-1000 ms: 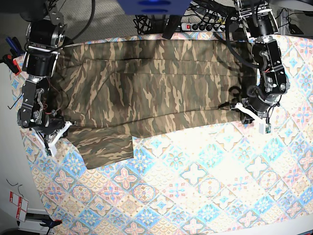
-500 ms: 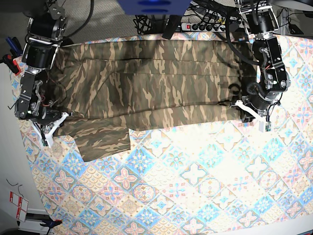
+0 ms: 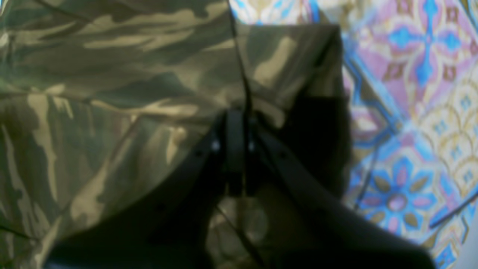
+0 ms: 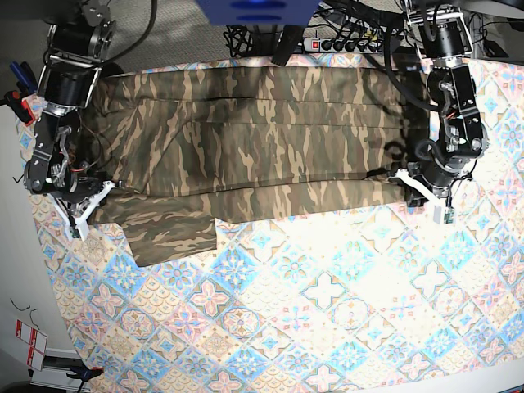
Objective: Fold the T-shirt properly
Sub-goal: 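Drag the shirt with both grippers toward the robot's base, then pull the folded shirt further toward the robot with both grippers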
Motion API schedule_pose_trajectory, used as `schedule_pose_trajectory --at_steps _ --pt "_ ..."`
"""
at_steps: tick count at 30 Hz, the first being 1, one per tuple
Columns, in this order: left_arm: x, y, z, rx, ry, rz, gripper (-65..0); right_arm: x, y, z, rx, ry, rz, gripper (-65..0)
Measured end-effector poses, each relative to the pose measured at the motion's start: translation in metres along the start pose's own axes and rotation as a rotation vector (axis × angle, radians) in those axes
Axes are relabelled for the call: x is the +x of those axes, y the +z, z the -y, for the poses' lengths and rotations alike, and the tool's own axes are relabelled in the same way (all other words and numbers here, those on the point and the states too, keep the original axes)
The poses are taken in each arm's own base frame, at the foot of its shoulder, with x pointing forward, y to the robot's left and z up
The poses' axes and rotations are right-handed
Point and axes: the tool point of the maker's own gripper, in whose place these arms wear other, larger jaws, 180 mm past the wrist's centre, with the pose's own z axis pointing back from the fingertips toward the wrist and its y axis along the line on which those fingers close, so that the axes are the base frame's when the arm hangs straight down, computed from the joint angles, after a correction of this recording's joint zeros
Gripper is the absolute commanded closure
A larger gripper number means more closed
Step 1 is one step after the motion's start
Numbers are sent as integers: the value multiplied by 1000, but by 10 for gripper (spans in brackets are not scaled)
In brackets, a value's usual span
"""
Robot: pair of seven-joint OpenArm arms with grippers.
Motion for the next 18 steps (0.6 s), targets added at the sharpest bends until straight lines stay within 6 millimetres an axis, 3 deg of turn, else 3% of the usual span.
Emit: schedule_pose_trajectory --at_steps 18 --pt "-7 1 2 -4 4 -9 0 -8 15 -3 -25 40 8 -2"
